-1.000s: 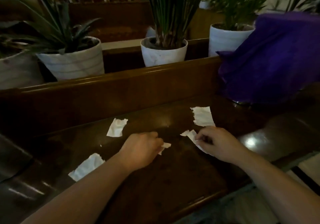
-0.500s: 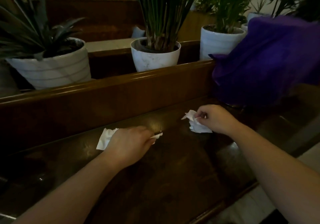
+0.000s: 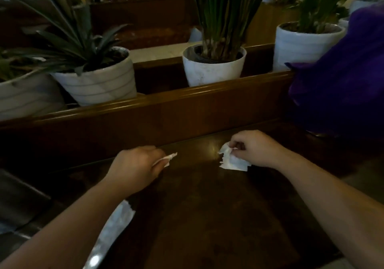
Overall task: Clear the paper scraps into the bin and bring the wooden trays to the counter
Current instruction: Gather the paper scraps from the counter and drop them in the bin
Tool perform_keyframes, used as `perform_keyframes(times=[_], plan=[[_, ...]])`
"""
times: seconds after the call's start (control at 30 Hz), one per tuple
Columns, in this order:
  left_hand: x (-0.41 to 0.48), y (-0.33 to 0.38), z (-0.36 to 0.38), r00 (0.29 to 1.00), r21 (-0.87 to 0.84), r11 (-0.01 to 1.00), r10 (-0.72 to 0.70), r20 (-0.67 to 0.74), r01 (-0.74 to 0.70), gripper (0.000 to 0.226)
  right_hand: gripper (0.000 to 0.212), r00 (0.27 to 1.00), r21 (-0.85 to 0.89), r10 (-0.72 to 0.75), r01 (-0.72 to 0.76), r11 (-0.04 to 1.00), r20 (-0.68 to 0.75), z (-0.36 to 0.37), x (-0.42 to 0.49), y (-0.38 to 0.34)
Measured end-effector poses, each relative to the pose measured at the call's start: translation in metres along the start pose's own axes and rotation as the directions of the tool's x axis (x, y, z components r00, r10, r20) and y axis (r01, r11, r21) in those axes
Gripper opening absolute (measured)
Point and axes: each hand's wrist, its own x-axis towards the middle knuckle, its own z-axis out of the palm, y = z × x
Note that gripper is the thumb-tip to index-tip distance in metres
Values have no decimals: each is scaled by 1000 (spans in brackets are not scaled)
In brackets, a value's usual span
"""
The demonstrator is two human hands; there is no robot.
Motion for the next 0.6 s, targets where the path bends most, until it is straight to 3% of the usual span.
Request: perform_keyframes(times=[0.27,0.5,0.6], plan=[[-9,-25,-7,982,132,981,-156,110,141,32,15,966,23,-253,252,968,53,26,28,-69],[-9,-23,13,946,110,981,-184,269,159,40,13,941,26,-337,336,942,39,30,29,-89],[-7,-22,13,941,110,982,-181,287,155,34,14,939,6,-340,340,940,48,28,28,-89]])
